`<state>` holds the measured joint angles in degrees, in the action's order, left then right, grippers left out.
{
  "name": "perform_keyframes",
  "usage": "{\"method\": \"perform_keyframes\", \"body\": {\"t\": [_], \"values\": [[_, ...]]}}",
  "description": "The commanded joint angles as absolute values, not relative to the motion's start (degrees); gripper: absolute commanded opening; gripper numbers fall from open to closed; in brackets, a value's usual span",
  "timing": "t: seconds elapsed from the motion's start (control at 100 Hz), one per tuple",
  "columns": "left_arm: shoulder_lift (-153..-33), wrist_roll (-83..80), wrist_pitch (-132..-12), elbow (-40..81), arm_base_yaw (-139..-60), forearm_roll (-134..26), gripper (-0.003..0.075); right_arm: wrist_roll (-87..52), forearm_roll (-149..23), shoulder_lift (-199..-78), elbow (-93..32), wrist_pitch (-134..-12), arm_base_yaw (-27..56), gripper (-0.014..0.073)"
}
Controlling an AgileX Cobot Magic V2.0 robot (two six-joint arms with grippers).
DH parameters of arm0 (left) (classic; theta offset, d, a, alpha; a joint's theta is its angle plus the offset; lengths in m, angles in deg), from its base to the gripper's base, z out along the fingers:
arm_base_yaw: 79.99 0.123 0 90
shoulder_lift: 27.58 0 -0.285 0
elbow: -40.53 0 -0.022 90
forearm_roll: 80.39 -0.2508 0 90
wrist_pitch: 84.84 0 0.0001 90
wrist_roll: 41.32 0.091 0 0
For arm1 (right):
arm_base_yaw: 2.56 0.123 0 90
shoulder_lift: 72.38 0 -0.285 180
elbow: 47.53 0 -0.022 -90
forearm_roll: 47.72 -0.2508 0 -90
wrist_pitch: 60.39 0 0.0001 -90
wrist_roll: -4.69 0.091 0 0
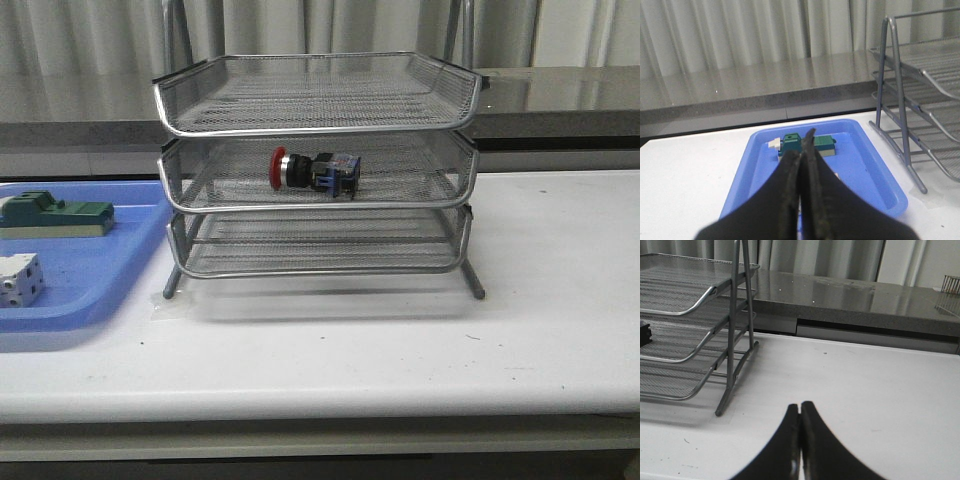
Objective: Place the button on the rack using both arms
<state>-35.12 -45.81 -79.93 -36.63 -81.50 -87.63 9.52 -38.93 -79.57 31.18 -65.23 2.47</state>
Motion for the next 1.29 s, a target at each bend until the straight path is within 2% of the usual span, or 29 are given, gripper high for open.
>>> {"method": "perform_keyframes", "body": {"t": [0.0, 0.13, 1.28], "values": [[-33.30, -47.01, -85.93, -36.47, -81.39, -87.58, -0.0020, 8.91, -38.73, -78.89, 31.27, -60.39, 2.44, -0.0057], [-33.30, -47.01, -89.84, -38.93, -81.39, -86.31, -0.0020, 8.91, -38.73, -78.89, 31.27, -60.39, 2.44, -0.0057], [-33.30, -47.01, -89.71, -38.82, -81.39, -85.24, -0.0020, 8.91, -38.73, -78.89, 31.27, -60.39, 2.44, -0.0057]]}}
